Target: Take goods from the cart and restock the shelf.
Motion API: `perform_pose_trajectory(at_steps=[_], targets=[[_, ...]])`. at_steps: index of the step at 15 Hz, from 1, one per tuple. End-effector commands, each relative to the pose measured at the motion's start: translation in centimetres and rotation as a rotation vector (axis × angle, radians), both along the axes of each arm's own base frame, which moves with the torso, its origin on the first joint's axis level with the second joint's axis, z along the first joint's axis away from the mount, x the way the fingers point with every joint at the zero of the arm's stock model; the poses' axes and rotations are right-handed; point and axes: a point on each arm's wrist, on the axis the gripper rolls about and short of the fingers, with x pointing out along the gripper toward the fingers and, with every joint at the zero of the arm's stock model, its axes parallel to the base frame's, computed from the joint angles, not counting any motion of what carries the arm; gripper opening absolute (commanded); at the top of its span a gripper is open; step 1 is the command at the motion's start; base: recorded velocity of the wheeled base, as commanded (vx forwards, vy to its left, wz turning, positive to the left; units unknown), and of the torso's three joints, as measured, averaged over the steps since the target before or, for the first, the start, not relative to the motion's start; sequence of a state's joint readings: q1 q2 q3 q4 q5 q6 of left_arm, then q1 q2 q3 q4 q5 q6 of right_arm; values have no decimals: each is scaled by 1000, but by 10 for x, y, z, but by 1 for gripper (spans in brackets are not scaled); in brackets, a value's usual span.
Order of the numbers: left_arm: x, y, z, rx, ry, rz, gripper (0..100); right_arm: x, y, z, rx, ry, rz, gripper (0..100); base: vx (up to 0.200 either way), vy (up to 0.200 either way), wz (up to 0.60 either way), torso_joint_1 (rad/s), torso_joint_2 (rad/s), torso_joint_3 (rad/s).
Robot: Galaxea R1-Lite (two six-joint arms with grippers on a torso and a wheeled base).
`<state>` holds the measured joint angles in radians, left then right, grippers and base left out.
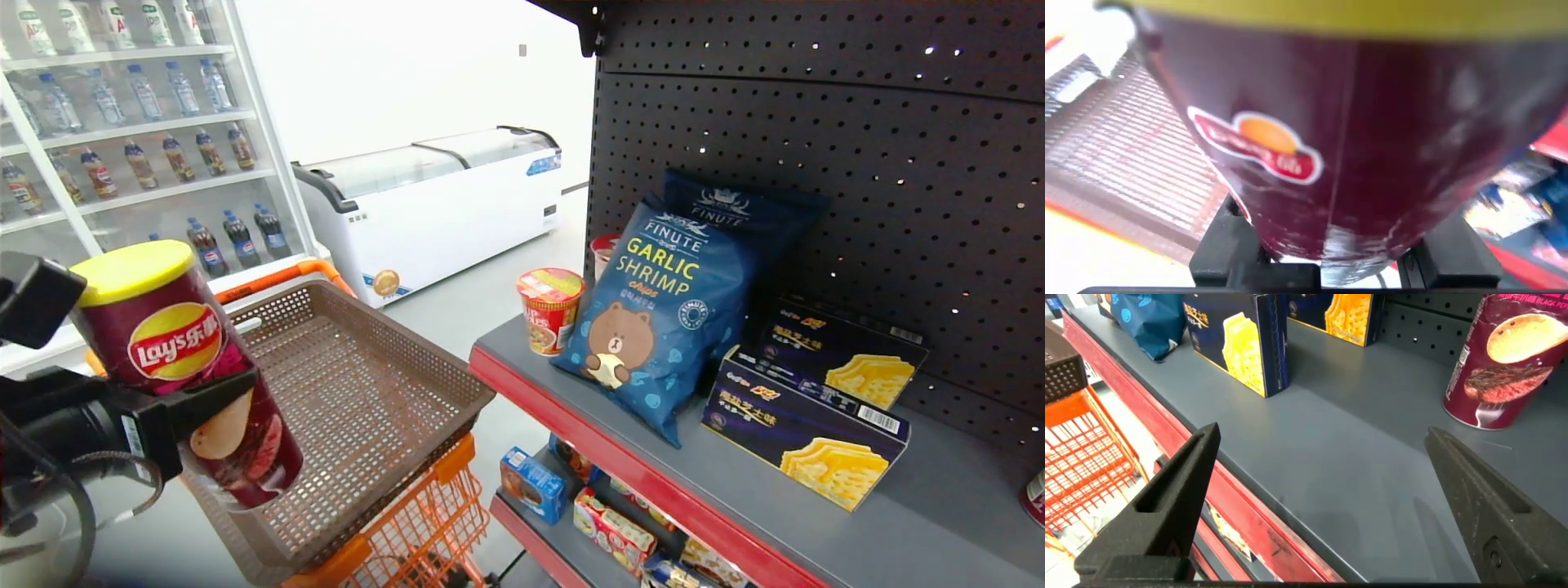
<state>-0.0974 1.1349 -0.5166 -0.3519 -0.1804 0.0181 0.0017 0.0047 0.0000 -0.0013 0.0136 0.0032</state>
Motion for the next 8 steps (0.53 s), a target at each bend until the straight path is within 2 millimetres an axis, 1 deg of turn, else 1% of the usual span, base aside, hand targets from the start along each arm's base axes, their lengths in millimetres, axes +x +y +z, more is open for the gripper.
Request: perform_pose_trajectory(at_steps=[1, 3, 6, 7, 8], targets=[[-15, -6, -12, -5, 18, -76, 0, 0, 0, 0, 0, 0, 0, 100, 0, 0, 0, 0, 0, 0], [-18, -7, -13, -5, 16, -96, 0, 0, 0, 0, 0, 0, 0, 100, 0, 0, 0, 0, 0, 0], [-27, -11, -14, -3, 1, -211, 0, 0, 0, 0, -2, 0, 2, 100, 0, 0, 0, 0, 0, 0], [-28, -12, -17, 20, -6, -291, 0, 0, 0, 0, -5, 0, 3, 100, 0, 0, 0, 0, 0, 0], [-29, -12, -16, 21, -9, -296, 0, 0, 0, 0, -5, 0, 3, 100, 0, 0, 0, 0, 0, 0]])
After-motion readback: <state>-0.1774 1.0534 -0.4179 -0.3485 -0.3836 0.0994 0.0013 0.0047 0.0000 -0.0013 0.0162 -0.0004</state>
